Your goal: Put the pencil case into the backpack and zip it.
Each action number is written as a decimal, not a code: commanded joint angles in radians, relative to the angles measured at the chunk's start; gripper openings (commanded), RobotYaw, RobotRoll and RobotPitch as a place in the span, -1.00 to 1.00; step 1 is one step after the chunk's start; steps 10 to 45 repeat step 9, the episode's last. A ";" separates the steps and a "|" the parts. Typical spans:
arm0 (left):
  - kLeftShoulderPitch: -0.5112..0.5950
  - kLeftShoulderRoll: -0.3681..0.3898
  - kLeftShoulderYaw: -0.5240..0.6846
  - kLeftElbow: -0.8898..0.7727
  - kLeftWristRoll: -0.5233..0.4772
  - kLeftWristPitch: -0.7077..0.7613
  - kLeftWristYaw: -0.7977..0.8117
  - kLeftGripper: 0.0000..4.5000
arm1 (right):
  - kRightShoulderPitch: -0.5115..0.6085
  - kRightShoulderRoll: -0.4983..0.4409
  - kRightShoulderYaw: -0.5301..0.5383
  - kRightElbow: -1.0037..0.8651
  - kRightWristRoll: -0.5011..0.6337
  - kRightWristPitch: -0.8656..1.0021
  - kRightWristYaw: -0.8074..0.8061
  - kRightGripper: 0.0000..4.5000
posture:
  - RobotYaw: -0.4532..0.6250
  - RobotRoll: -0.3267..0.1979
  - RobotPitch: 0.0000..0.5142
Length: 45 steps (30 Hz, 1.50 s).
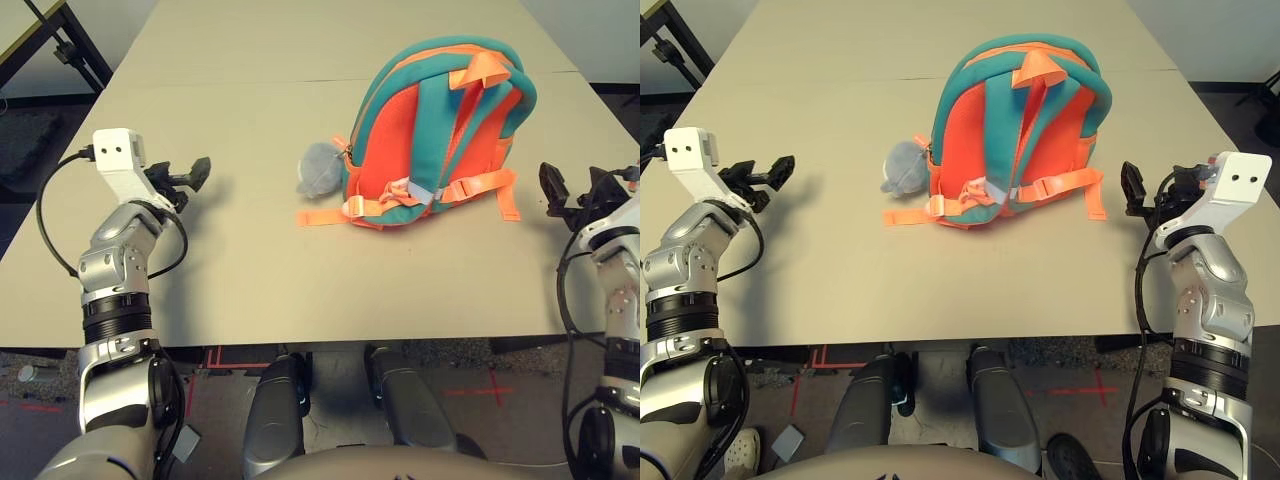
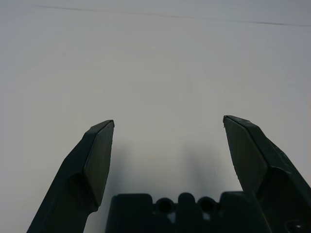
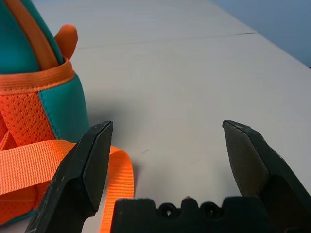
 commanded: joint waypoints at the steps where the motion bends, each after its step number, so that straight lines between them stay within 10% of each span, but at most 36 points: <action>1: 0.001 0.023 0.019 0.046 0.011 -0.042 0.028 1.00 | -0.008 0.001 0.007 0.038 -0.013 -0.027 0.000 0.98 | -0.44 0.25 -0.11; 45: 0.014 0.029 0.018 0.081 0.007 -0.086 0.045 1.00 | -0.020 0.005 0.016 0.061 -0.018 -0.054 0.002 0.98 | -0.43 0.25 -0.19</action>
